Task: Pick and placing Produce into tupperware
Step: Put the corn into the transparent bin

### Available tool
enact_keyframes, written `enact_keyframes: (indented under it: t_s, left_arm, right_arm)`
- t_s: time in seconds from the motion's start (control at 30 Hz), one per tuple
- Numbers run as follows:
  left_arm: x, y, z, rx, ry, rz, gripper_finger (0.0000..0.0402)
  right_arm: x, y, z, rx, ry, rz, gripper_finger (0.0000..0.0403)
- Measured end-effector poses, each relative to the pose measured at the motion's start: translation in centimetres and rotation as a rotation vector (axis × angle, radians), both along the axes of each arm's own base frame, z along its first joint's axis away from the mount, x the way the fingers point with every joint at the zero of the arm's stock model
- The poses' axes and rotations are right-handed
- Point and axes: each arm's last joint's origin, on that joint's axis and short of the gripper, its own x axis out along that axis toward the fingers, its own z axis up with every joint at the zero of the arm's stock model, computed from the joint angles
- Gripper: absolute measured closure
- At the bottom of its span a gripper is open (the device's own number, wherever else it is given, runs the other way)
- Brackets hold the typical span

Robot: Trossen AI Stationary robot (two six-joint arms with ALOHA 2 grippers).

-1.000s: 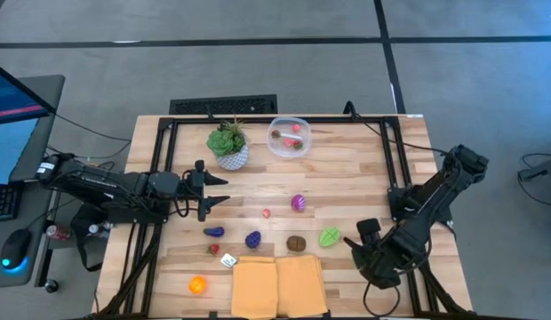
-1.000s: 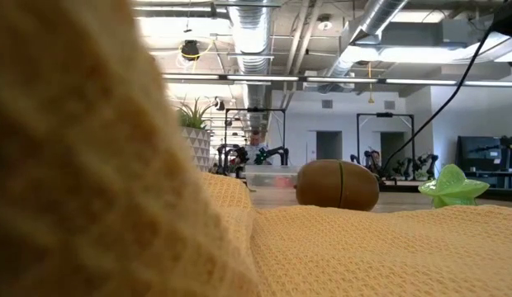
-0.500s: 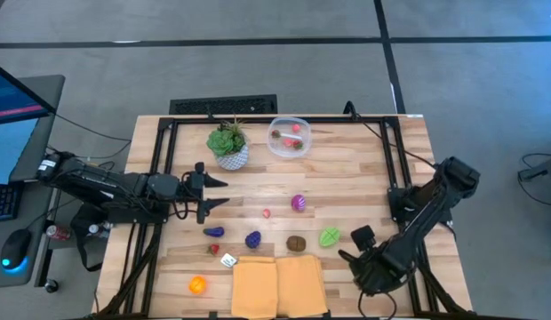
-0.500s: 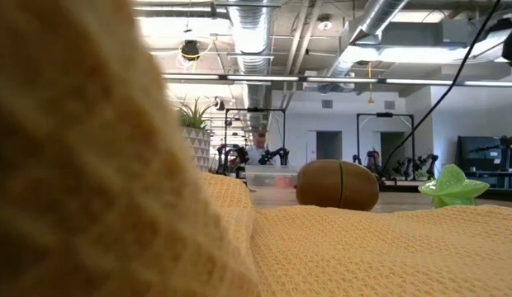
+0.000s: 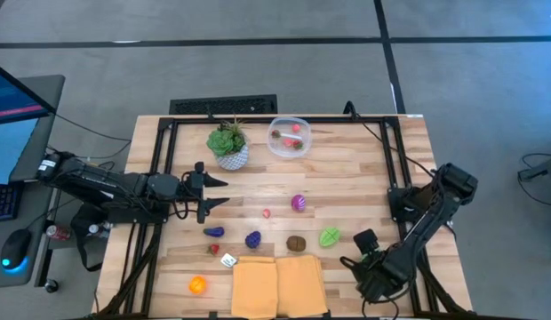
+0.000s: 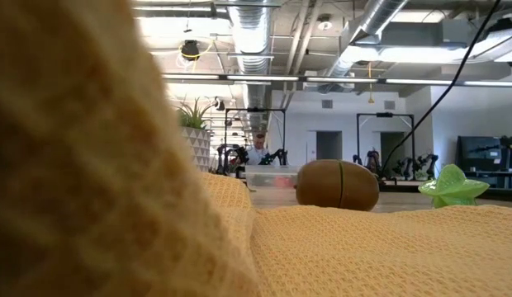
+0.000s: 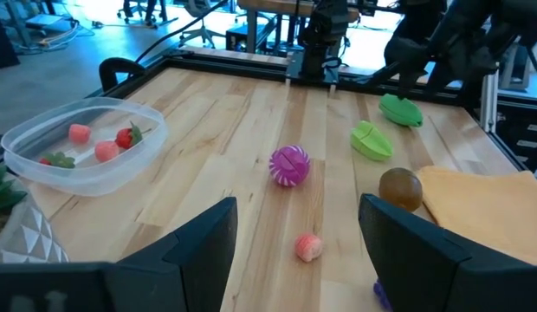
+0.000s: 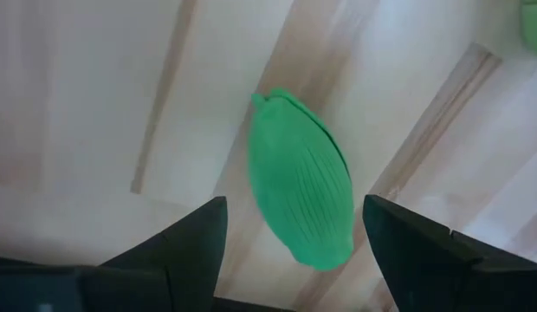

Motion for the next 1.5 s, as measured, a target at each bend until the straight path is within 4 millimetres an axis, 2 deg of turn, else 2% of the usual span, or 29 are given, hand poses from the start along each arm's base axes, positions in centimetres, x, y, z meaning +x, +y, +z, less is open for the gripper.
enact_keyframes:
  t_s: [0.27, 0.5, 0.77, 1.13, 1.5]
  left_arm:
    - [0.0, -0.2, 0.0, 0.001, 0.003, -0.014, 0.0168]
    - [-0.1, -0.6, 0.0, 0.006, 0.003, -0.024, 0.0168]
    - [-0.2, -1.0, 0.0, 0.008, 0.003, -0.045, 0.0168]
    - [-0.2, -1.0, 0.0, 0.006, -0.002, -0.009, 0.0168]
    - [-0.2, -1.0, 0.0, 0.005, -0.003, -0.006, 0.0168]
  right_arm:
    - [0.1, 0.1, -0.9, -0.051, 0.003, -0.026, 0.0108]
    - [0.0, 0.2, -0.9, -0.059, -0.016, -0.06, 0.0108]
    - [-0.8, -0.6, -2.6, -0.078, 0.023, -0.146, 0.0108]
    - [-0.9, -0.8, -4.2, -0.033, -0.014, -0.178, 0.0108]
    - [-1.0, -0.9, -4.3, -0.039, -0.018, -0.22, 0.0114]
